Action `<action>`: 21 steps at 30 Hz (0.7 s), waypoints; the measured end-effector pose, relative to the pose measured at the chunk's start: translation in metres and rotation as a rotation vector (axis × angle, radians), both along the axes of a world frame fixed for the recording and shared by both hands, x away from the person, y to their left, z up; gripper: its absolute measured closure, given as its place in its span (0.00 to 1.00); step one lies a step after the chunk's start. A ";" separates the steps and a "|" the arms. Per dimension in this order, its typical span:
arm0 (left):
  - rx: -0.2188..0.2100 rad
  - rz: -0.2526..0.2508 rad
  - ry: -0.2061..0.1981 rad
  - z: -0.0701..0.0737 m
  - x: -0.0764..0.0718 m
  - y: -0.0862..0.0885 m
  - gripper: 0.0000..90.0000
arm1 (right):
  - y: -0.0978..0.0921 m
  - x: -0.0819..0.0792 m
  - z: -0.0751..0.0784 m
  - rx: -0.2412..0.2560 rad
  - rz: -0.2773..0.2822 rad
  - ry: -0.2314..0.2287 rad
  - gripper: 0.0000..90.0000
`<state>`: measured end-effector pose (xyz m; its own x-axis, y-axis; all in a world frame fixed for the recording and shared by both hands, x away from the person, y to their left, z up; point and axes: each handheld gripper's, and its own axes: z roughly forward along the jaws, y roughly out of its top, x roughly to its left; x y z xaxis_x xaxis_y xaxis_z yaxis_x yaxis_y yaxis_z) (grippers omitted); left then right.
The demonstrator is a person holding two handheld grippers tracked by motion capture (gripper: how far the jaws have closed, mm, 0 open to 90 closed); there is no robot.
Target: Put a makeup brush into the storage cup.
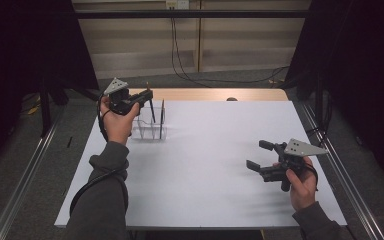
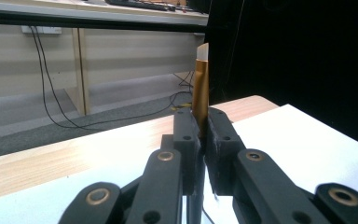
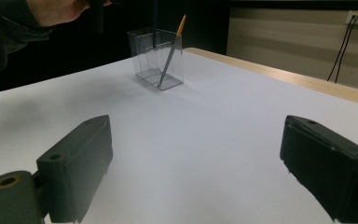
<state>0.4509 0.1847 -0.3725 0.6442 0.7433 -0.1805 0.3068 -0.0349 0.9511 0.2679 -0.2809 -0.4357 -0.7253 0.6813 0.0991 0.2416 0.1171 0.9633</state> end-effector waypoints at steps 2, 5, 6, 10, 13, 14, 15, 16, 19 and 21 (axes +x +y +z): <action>0.011 0.014 0.003 0.000 -0.001 0.000 0.93 | 0.000 0.000 0.000 0.001 0.000 0.001 0.10; 0.001 0.002 0.004 -0.003 0.000 -0.001 0.93 | 0.000 0.000 0.000 0.000 0.002 0.003 0.10; 0.006 0.016 0.006 -0.003 -0.001 -0.001 0.93 | 0.000 0.000 0.000 -0.001 0.003 0.003 0.10; 0.004 0.015 0.011 -0.006 -0.001 -0.002 0.93 | 0.001 0.000 0.000 0.000 0.007 0.005 0.10; 0.009 0.004 0.015 -0.007 -0.001 -0.002 0.93 | 0.000 0.000 0.000 0.001 0.004 0.003 0.10; 0.004 0.004 0.012 -0.008 0.000 -0.003 0.93 | 0.000 0.000 0.000 -0.001 0.001 0.004 0.10; 0.011 0.013 0.015 -0.008 -0.001 -0.003 0.93 | 0.000 0.000 0.000 -0.001 0.001 0.002 0.10; 0.003 0.003 0.013 -0.009 0.000 -0.003 0.93 | 0.000 0.000 0.000 0.000 0.002 0.002 0.10; -0.001 0.005 0.018 -0.012 0.000 -0.005 0.93 | 0.000 0.000 0.000 0.000 0.004 0.004 0.10; 0.014 0.013 0.020 -0.013 -0.001 -0.005 0.93 | 0.000 0.000 -0.001 -0.001 0.002 0.004 0.10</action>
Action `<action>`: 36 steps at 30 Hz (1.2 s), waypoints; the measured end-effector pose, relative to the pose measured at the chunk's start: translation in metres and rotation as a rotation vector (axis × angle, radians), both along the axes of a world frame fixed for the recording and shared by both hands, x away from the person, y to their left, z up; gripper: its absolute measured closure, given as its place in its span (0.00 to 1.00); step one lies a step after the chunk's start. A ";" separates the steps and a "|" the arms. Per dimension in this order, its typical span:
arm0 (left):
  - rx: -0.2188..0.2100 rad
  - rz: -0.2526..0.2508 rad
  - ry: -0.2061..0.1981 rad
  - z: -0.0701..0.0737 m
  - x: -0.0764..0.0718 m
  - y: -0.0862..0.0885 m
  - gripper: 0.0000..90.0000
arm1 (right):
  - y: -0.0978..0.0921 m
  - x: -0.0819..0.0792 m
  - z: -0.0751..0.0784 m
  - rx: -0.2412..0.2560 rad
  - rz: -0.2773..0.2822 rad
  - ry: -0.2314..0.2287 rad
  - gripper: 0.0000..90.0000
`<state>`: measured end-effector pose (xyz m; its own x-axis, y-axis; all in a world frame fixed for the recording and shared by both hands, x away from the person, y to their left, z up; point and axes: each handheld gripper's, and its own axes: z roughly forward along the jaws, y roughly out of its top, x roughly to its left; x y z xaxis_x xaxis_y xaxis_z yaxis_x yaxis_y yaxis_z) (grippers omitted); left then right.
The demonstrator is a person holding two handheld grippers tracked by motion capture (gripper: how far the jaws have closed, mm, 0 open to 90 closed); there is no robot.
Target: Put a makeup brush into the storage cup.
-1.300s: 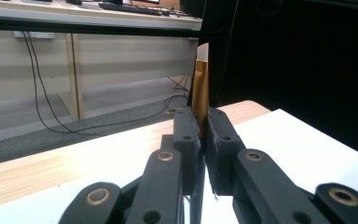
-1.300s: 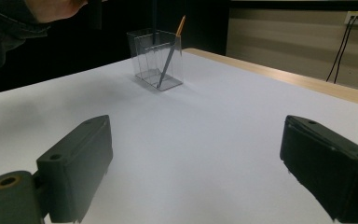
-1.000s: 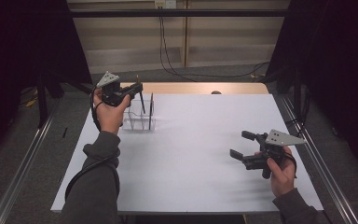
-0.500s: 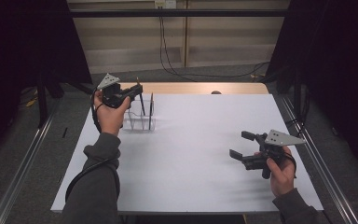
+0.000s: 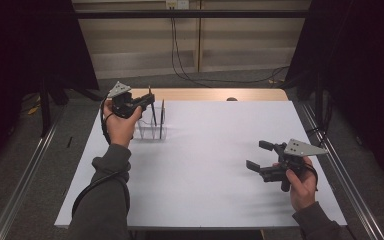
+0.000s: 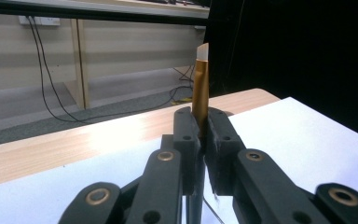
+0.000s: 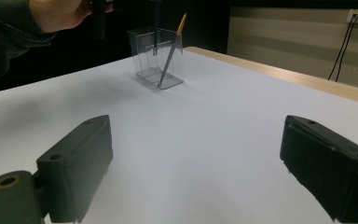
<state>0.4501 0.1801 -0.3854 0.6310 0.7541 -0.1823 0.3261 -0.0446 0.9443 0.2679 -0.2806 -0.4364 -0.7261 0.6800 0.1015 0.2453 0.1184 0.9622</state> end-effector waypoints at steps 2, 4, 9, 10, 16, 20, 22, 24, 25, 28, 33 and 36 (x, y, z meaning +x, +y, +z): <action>-0.016 -0.003 0.000 -0.001 0.000 0.000 0.93 | 0.000 0.000 0.000 0.000 0.002 0.002 0.10; -0.008 0.003 0.004 -0.002 -0.001 0.000 0.93 | 0.000 0.000 0.000 0.000 0.003 0.004 0.10; -0.004 -0.001 0.005 -0.005 -0.001 0.002 0.93 | 0.000 -0.001 0.000 -0.002 0.006 0.006 0.10; -0.006 0.005 0.007 -0.006 -0.001 0.001 0.93 | 0.000 0.000 0.000 -0.002 0.007 0.004 0.10; -0.007 0.003 0.013 -0.009 -0.001 0.001 0.93 | 0.001 0.000 0.000 -0.006 0.008 0.003 0.10; -0.002 -0.001 0.015 -0.010 -0.001 0.002 0.93 | 0.001 0.000 -0.001 -0.004 0.007 0.004 0.10; -0.006 0.001 0.017 -0.011 -0.001 0.001 0.93 | 0.001 0.000 0.000 -0.005 0.008 0.004 0.10; -0.002 0.004 0.016 -0.012 -0.001 0.001 0.93 | 0.001 0.000 0.000 -0.005 0.008 0.004 0.10; 0.001 0.002 0.018 -0.012 -0.001 0.002 0.93 | 0.001 0.000 -0.001 -0.004 0.007 0.004 0.10; 0.003 0.003 0.020 -0.013 -0.001 0.002 0.93 | 0.001 0.000 0.000 -0.006 0.008 0.005 0.10; 0.003 -0.001 0.026 -0.015 0.000 0.002 0.93 | 0.001 0.000 -0.001 -0.006 0.009 0.003 0.10; 0.017 0.000 0.026 -0.017 0.000 0.002 0.93 | 0.001 0.000 0.000 -0.009 0.013 0.004 0.10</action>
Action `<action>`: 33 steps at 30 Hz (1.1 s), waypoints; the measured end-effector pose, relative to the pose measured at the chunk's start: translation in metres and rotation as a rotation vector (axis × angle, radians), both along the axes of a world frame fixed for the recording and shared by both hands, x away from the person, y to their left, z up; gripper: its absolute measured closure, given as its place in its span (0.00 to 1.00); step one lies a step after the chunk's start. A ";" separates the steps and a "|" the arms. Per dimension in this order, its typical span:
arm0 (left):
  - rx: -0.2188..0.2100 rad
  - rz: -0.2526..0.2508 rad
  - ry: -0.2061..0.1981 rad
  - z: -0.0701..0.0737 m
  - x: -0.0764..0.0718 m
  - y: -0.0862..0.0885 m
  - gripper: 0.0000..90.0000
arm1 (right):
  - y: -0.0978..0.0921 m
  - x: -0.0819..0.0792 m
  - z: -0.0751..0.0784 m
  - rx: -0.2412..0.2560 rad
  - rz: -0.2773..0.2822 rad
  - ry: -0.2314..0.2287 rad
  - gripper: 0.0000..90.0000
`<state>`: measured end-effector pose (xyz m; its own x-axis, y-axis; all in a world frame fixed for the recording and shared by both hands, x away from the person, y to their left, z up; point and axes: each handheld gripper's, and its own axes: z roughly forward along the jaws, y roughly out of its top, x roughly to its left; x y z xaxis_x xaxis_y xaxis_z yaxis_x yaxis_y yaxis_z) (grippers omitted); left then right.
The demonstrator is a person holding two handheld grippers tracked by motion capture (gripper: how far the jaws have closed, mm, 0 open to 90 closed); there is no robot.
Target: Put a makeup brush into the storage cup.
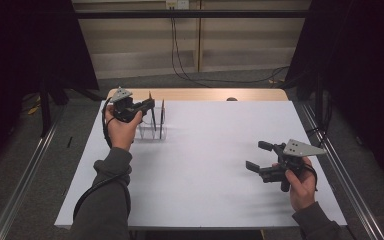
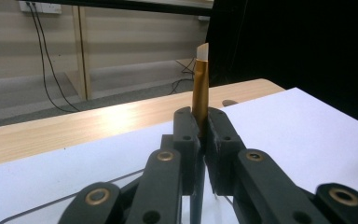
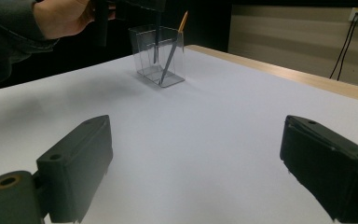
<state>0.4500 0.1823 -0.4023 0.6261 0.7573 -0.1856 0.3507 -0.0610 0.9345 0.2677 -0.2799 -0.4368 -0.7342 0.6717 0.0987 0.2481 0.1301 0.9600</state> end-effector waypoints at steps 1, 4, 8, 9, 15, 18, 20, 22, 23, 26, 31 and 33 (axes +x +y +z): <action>-0.006 0.007 0.003 -0.001 0.000 -0.001 0.93 | 0.000 0.000 0.000 0.000 -0.001 0.000 0.10; 0.002 0.011 0.004 -0.003 0.000 0.000 0.93 | 0.000 0.000 0.000 0.002 -0.004 -0.001 0.10; 0.003 0.001 0.013 -0.007 0.000 0.000 0.93 | 0.000 0.000 0.000 0.004 -0.006 0.002 0.10; 0.004 0.006 0.014 -0.008 0.000 0.000 0.93 | 0.000 0.000 0.000 0.004 -0.004 0.002 0.10; 0.003 0.003 0.014 -0.011 0.000 -0.001 0.93 | -0.001 0.000 0.000 0.005 -0.005 0.001 0.10; 0.001 -0.004 0.016 -0.012 0.000 -0.001 0.93 | -0.001 -0.001 0.000 0.002 -0.006 0.001 0.10; -0.001 -0.001 0.016 -0.013 -0.001 -0.001 0.93 | -0.001 -0.001 0.000 0.002 -0.006 0.001 0.10; -0.001 0.004 0.016 -0.013 -0.001 -0.002 0.93 | -0.001 -0.001 0.000 0.003 -0.007 0.001 0.10; 0.004 0.009 0.021 -0.013 -0.001 -0.001 0.93 | -0.001 -0.001 0.000 0.003 -0.007 0.001 0.10; 0.002 0.007 0.019 -0.014 -0.001 -0.001 0.93 | -0.001 -0.001 0.000 0.002 -0.007 0.002 0.10; 0.005 0.013 0.021 -0.016 -0.002 -0.001 0.93 | 0.000 -0.001 0.000 0.001 -0.002 0.001 0.10; 0.006 0.012 0.023 -0.017 -0.002 -0.001 0.93 | 0.000 -0.001 0.000 0.005 -0.005 0.000 0.10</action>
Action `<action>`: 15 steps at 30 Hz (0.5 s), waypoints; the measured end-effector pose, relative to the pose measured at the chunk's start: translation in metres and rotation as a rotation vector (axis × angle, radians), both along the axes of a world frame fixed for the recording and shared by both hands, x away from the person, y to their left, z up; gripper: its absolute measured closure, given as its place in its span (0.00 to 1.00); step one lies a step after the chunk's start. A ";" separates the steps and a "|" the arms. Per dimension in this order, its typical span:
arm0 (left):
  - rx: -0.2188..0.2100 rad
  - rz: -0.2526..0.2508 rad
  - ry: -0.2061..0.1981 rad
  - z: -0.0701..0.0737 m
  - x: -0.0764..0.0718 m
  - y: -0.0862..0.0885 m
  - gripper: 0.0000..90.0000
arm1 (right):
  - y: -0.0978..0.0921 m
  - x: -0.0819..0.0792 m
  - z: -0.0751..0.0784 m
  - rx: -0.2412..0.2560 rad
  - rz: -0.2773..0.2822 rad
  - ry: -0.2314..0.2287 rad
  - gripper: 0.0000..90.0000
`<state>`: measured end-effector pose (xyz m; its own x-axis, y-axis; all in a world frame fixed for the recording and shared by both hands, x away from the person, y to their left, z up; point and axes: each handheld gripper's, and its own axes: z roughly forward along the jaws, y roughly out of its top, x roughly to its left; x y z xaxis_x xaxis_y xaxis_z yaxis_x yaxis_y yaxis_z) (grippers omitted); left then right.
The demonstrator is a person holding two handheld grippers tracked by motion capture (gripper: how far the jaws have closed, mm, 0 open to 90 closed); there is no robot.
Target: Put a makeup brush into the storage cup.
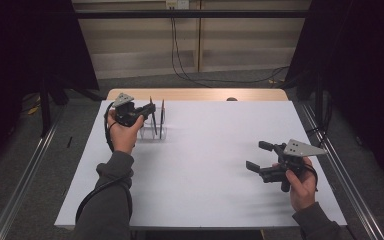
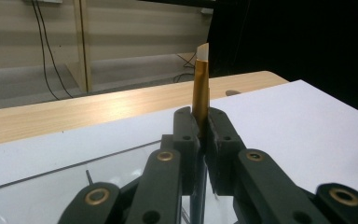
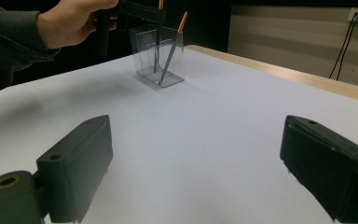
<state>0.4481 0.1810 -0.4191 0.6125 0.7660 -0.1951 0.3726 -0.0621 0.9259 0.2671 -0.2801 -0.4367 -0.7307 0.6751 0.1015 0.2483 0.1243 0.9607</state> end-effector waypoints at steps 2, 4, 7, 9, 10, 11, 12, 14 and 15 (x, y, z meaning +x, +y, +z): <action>0.000 0.001 0.000 0.000 0.000 0.000 0.93 | 0.000 0.000 0.000 -0.001 0.000 0.000 0.10; -0.004 -0.005 0.002 -0.001 0.000 0.000 0.93 | 0.000 0.000 0.000 -0.001 0.001 0.001 0.10; 0.000 -0.002 0.005 -0.002 0.000 0.000 0.93 | 0.000 0.000 0.000 0.002 0.000 0.000 0.10; -0.002 -0.001 0.003 -0.002 0.000 0.000 0.93 | 0.000 0.000 0.000 0.001 -0.001 0.000 0.10; -0.001 -0.002 0.005 -0.002 0.000 0.000 0.93 | 0.000 0.000 0.000 0.001 -0.001 0.001 0.10; -0.001 0.004 0.005 -0.003 0.000 0.000 0.93 | 0.000 0.000 0.000 0.000 0.001 0.002 0.10; -0.002 0.003 0.006 -0.003 0.000 0.000 0.93 | 0.000 0.000 0.000 -0.001 0.000 0.002 0.10; 0.002 0.003 0.005 -0.003 0.000 0.000 0.93 | 0.000 0.000 0.000 0.001 -0.001 0.001 0.10; -0.001 -0.001 0.006 -0.004 0.000 0.000 0.93 | 0.000 0.000 0.000 0.001 -0.001 0.001 0.10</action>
